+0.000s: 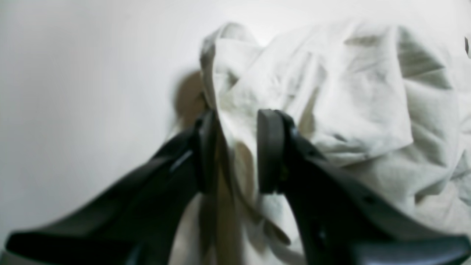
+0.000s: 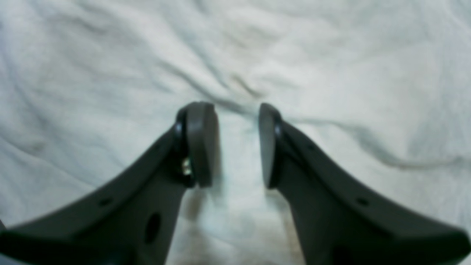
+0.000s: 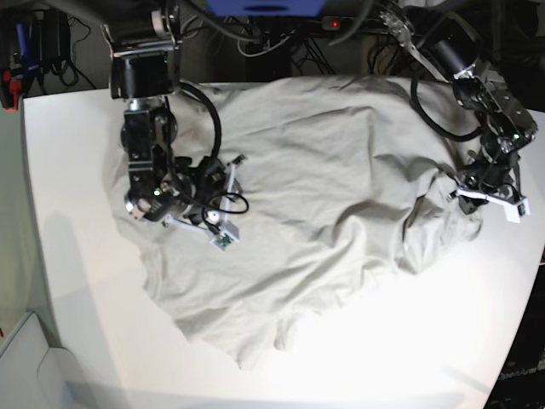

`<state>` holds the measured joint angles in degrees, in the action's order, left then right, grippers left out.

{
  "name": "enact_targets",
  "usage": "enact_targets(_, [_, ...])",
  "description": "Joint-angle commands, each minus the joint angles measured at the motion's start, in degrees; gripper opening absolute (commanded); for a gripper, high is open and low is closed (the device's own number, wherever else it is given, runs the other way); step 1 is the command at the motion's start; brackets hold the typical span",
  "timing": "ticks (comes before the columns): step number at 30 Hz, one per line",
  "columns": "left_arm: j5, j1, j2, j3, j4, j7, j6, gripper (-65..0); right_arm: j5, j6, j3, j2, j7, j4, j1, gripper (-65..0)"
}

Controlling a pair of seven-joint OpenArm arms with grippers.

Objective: Layout the t-shirt on the table in an organized manner, then fold the t-shirt properly
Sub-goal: 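Move the left gripper back onto the shirt's side and grasp it, then drag the shirt's side outward with the left gripper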

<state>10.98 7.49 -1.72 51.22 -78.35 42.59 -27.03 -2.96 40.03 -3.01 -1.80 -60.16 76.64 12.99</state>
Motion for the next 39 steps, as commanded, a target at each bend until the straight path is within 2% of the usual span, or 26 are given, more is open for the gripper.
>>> enact_targets(1, [0.8,1.1,-0.6,-0.2,-0.9,-1.3,-0.3,-48.0,0.5,0.0,0.1,0.4,-0.6,0.5,0.9,-43.5])
enact_targets(3, [0.8,1.1,-0.6,-0.2,-0.9,-1.3,-0.3,-53.5,0.5,0.0,0.1,0.4,-0.6,0.5,1.0,-43.5])
enact_targets(6, [0.8,1.1,-0.6,-0.2,-0.9,-1.0,-0.3,-65.0,0.5,0.0,0.1,0.4,-0.6,0.5,1.0,-43.5])
enact_targets(12, [0.8,1.2,-0.6,-0.2,-1.5,-0.8,-0.3,-64.9,0.5,0.0,0.1,0.4,-0.6,0.5,1.4,-43.5])
enact_targets(16, [0.4,5.0,-1.5,-0.2,-2.0,-0.8,-0.3,-64.9,0.5,0.0,0.1,0.4,-0.6,0.5,1.4,-43.5])
enact_targets(22, [0.2,15.4,-6.3,-0.2,2.9,-1.1,-0.1,-64.9,0.5,0.0,0.1,0.4,-0.6,0.5,1.4,-43.5])
enact_targets(26, [0.2,21.6,-9.1,-0.4,10.4,-1.6,4.9,-64.9,0.5,0.0,0.1,0.4,-0.6,0.5,1.3,-43.5])
enact_targets(29, [0.2,24.3,-10.6,-0.6,16.6,-6.5,6.1,-64.9,0.5,0.0,0.1,0.4,-0.6,0.5,1.1,-43.5])
enact_targets(31, [0.2,26.1,-11.9,-3.2,20.1,-9.6,6.1,-64.9,0.5,0.0,0.1,0.4,-0.6,0.5,1.1,-43.5])
enact_targets(34, [0.8,28.0,-14.2,-7.1,25.1,-12.5,6.1,-64.9,0.5,0.0,0.1,0.4,-0.6,0.5,1.0,-43.5])
enact_targets(39, [0.3,32.6,-15.1,-8.8,30.7,-16.3,6.1,-64.9,0.5,0.0,0.1,0.4,-0.6,0.5,0.9,-43.5])
